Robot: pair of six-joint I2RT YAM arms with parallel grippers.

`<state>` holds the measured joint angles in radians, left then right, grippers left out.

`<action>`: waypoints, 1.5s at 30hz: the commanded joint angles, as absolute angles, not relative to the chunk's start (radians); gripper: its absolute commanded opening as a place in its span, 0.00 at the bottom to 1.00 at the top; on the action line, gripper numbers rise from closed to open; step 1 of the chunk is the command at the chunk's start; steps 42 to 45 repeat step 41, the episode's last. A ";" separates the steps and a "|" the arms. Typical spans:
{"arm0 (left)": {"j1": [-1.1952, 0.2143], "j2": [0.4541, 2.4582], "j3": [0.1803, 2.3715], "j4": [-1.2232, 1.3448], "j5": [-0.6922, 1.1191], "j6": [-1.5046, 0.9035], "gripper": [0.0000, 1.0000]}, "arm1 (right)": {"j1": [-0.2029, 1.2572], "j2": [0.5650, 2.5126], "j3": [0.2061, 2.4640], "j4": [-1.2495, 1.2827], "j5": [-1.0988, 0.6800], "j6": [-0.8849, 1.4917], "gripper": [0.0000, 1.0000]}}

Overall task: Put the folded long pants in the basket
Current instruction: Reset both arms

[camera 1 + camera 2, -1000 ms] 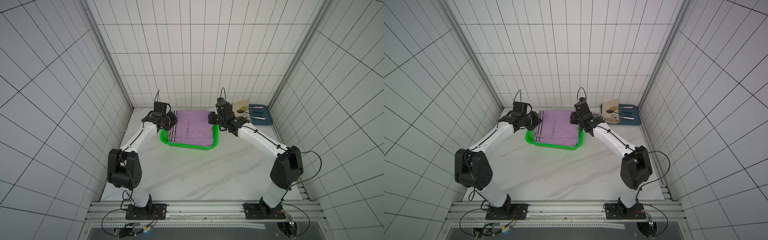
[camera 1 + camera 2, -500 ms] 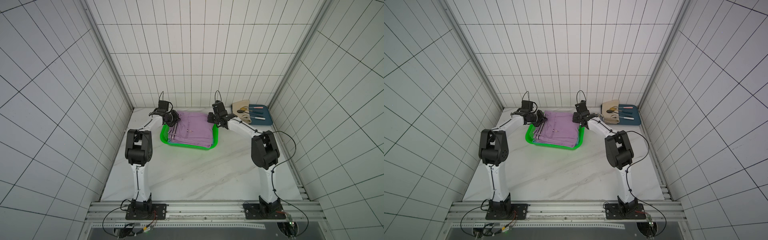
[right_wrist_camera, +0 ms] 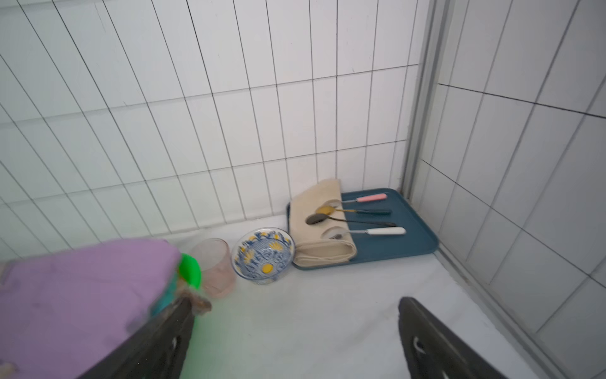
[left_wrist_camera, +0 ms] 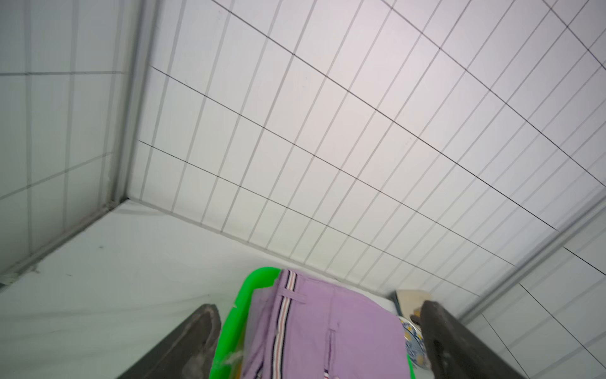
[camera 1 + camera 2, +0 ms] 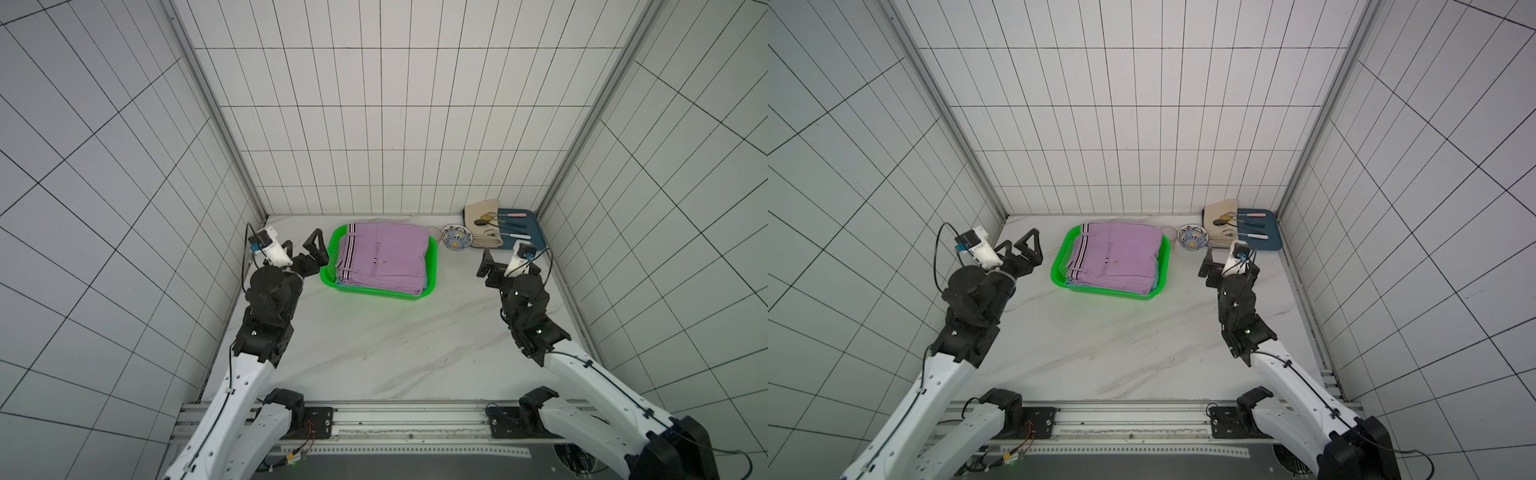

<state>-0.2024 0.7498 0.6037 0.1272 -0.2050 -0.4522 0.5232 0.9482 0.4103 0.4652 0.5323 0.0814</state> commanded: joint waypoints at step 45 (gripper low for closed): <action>-0.001 1.557 0.448 0.767 -0.247 -0.124 0.98 | 0.051 1.537 0.397 0.879 0.343 0.067 0.99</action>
